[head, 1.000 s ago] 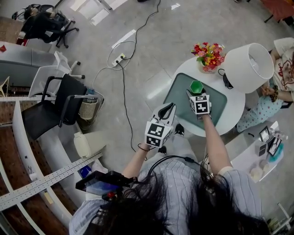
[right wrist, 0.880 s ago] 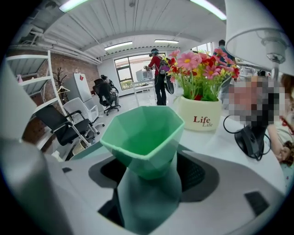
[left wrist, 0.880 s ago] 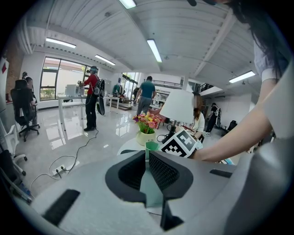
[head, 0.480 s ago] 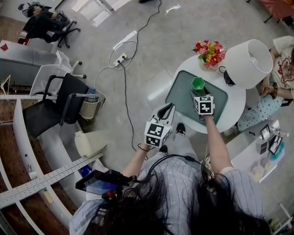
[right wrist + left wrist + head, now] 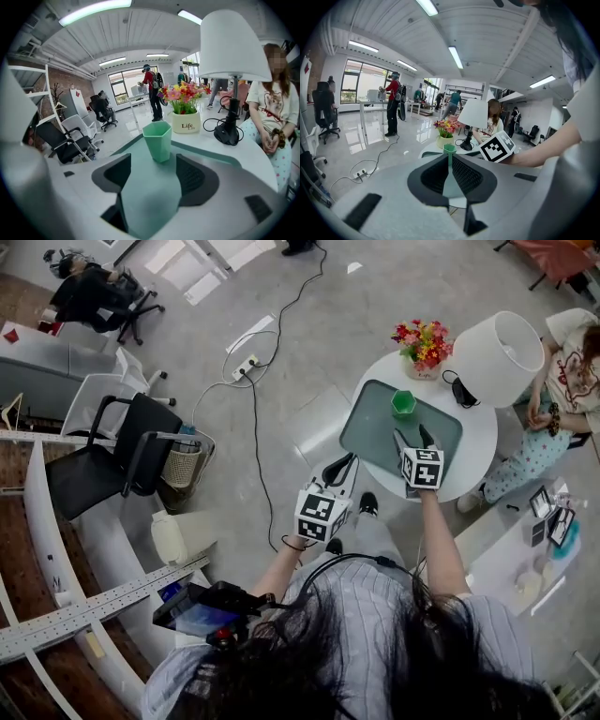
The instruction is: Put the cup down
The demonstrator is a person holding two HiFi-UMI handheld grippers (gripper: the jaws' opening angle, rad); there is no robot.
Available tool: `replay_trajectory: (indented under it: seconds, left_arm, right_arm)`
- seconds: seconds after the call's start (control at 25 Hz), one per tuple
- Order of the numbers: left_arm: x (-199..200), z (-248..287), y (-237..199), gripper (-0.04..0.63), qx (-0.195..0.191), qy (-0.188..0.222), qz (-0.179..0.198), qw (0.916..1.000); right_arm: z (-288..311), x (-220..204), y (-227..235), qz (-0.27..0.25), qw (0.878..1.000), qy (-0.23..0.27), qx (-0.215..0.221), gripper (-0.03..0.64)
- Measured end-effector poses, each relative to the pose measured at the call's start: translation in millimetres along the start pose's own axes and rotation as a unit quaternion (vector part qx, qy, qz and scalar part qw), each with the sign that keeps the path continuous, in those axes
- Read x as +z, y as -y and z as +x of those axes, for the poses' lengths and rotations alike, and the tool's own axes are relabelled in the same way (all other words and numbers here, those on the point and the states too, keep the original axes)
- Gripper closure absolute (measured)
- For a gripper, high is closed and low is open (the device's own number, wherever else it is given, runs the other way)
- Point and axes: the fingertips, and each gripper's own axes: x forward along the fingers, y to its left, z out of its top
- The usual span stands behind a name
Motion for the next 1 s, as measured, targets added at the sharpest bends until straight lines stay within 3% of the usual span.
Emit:
replay_trajectory:
  seconds: [0.64, 1.0]
  left_arm:
    - [4, -77, 10, 0.568, 0.0, 0.042, 0.015, 0.999]
    - [-18, -139, 15, 0.568, -0.006, 0.058, 0.02, 0.9981]
  right_arm:
    - [-101, 26, -99, -0.028, 0.996, 0.081, 0.015, 0.339]
    - [-160, 6, -165, -0.007, 0.993, 0.119, 0.017, 0.411]
